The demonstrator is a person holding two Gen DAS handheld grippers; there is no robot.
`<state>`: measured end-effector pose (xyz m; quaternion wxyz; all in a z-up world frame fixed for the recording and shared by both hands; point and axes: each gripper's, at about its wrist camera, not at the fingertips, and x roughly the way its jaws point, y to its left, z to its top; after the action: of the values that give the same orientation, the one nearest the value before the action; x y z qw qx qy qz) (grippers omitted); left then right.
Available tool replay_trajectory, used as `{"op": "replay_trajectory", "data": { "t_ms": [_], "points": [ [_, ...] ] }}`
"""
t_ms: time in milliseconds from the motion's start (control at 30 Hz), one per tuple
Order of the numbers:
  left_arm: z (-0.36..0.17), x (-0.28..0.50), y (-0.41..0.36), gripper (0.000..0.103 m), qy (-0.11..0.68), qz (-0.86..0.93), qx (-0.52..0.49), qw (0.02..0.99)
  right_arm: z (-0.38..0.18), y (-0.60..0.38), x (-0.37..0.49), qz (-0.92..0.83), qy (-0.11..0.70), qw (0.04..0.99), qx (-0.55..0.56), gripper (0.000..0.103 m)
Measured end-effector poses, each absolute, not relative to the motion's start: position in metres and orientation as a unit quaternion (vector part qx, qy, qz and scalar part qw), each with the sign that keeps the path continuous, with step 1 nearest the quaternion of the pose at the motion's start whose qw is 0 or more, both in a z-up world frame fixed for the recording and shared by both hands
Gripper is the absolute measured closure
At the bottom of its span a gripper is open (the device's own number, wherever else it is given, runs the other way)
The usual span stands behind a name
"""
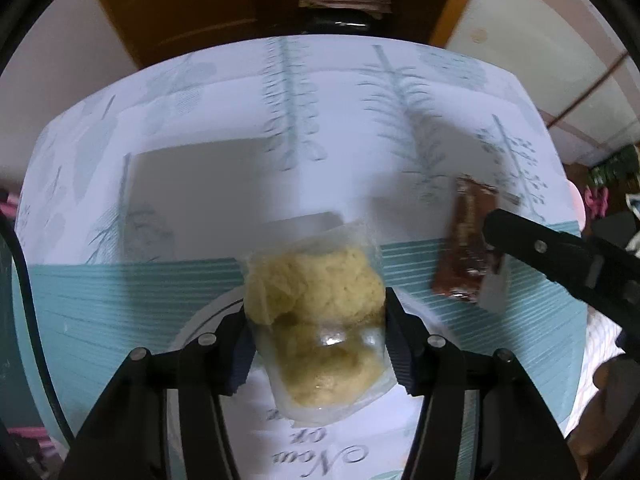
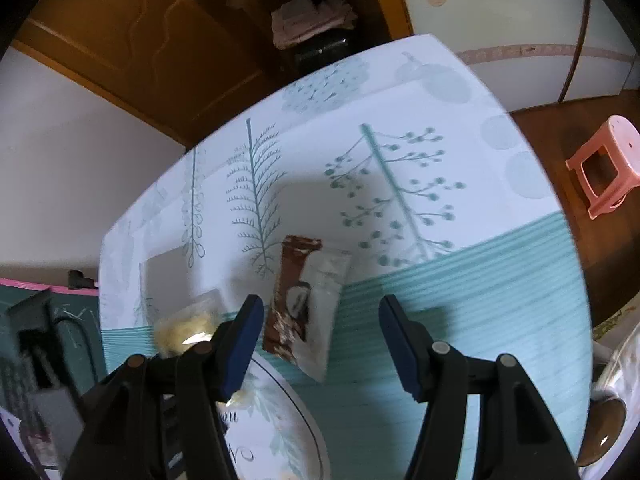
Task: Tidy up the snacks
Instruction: 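Grasp the small clear yellow cake pack with the left gripper while the right grasps the brown chocolate bar, then lift both held snacks and carry them over the white tray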
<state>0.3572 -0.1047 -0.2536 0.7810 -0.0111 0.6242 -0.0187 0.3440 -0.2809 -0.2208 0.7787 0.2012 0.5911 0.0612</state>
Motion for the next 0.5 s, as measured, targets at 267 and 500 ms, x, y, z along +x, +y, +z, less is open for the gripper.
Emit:
{"op": "replay_trajectory", "data": {
  "t_ms": [267, 500],
  "points": [
    [-0.247, 0.354, -0.082, 0.049, 0.628, 0.008, -0.028, 0.778, -0.221, -0.236, 0.35, 0.024, 0.604, 0.795, 0.052, 0.066],
    [-0.197, 0.336, -0.078, 0.05, 0.594, 0.004, -0.015, 0.804, -0.196, -0.257, 0.318, 0.047, 0.593, 0.797, 0.103, 0.082]
  ]
}}
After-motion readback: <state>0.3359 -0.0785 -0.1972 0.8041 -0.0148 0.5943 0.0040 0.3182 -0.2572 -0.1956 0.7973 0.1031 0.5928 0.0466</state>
